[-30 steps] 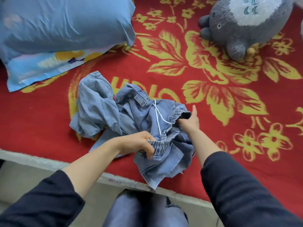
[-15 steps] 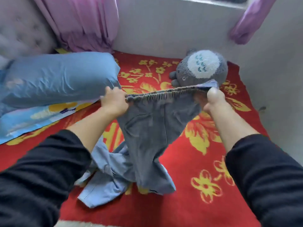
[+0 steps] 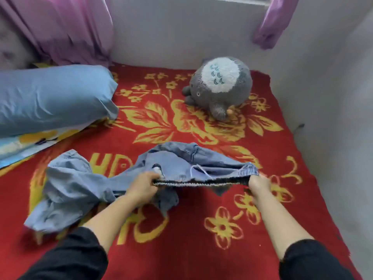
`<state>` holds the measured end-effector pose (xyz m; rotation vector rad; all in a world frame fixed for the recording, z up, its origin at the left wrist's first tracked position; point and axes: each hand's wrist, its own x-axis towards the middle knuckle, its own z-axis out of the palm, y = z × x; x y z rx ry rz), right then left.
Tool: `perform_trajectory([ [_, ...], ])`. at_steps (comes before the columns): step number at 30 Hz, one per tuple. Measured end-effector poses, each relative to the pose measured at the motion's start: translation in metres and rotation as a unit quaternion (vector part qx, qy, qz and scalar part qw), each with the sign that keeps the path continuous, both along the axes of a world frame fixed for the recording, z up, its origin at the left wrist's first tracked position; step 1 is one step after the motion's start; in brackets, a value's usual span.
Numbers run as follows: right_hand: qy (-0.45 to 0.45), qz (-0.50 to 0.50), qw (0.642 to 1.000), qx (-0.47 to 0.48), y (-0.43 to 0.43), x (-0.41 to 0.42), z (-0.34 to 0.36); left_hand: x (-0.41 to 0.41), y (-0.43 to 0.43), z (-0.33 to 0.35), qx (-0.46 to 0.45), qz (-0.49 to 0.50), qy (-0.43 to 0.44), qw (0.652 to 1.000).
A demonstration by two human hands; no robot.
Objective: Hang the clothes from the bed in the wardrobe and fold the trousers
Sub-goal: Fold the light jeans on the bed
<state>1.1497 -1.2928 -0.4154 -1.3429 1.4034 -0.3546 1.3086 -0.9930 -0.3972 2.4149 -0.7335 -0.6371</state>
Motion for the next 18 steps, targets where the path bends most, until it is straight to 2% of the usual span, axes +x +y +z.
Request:
perform_trajectory([
  [3, 0.098, -0.011, 0.993, 0.059, -0.014, -0.065, -0.067, -0.078, -0.007, -0.056, 0.055, -0.028, 0.136, 0.989],
  [6, 0.149, -0.012, 0.988, 0.049, -0.043, -0.120, -0.089, -0.137, -0.030, -0.087, 0.057, -0.027, 0.299, 0.952],
  [8, 0.216, 0.041, 0.975, 0.018, -0.061, -0.148, -0.093, -0.164, -0.048, -0.098, 0.088, -0.044, 0.388, 0.916],
  [10, 0.307, 0.137, 0.942, 0.007, -0.071, -0.169, -0.095, -0.187, -0.062, -0.108, 0.135, -0.074, 0.464, 0.872],
  [12, 0.379, 0.231, 0.896, 0.012, -0.073, -0.177, -0.098, -0.204, -0.068, -0.118, 0.195, -0.106, 0.483, 0.847],
  [14, 0.417, 0.307, 0.855, 0.000, -0.067, -0.173, -0.102, -0.215, -0.064, -0.129, 0.220, -0.099, 0.482, 0.842],
  [16, 0.401, 0.371, 0.837, -0.034, -0.056, -0.152, -0.104, -0.213, -0.056, -0.138, 0.214, -0.042, 0.432, 0.875],
  [18, 0.375, 0.424, 0.823, -0.039, -0.039, -0.122, -0.107, -0.197, -0.045, -0.142, 0.187, 0.055, 0.362, 0.912],
])
